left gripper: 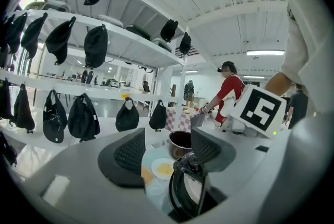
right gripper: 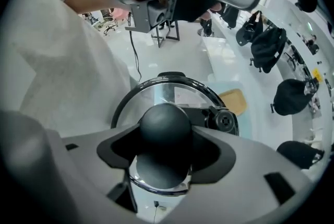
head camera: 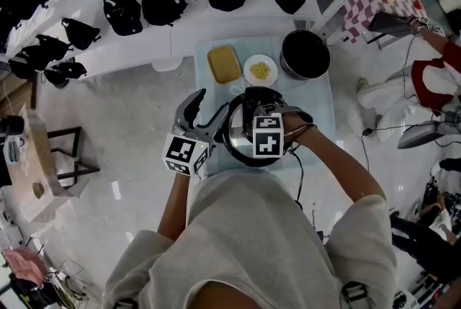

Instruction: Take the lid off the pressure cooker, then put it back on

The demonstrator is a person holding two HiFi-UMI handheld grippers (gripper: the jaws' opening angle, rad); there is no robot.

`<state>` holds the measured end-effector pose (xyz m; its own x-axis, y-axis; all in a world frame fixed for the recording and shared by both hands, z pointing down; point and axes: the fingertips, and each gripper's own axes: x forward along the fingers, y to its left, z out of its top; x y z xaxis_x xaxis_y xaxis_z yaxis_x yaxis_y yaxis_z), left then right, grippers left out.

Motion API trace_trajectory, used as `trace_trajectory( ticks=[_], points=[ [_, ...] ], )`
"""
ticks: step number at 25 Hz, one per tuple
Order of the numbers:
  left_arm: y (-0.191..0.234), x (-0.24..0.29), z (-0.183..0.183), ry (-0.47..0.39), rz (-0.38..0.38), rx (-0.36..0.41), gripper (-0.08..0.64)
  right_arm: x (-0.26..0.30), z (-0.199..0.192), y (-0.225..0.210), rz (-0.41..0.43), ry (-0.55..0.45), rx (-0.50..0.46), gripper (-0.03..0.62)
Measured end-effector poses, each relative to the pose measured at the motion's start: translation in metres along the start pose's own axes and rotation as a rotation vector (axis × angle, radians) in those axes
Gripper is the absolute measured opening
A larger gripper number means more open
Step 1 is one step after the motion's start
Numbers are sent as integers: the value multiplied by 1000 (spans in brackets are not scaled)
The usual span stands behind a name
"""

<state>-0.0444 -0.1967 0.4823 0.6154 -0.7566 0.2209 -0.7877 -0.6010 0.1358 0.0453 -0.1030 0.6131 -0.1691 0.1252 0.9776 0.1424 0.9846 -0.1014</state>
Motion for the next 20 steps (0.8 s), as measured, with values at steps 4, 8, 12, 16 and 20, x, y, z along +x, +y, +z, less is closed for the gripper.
trace_trajectory(
  ticks=[4,8,12,16,20],
  points=[
    [-5,4,1,2,0,2,258,0,1,-1,-3,6,5,281],
    [-10,10,4,-3,-1,4,258,-1,1,0,-11,-35,35,281],
    [-15,13,4,-4,-6,4,258,-3,1,-1,-39,-43,20,282],
    [-19,12,4,-6,-13,8,258,-19,2,0,-63,-70,30,301],
    [-19,12,6,-9,-19,14,258,-40,13,-1,-78,-139,79,301]
  ],
)
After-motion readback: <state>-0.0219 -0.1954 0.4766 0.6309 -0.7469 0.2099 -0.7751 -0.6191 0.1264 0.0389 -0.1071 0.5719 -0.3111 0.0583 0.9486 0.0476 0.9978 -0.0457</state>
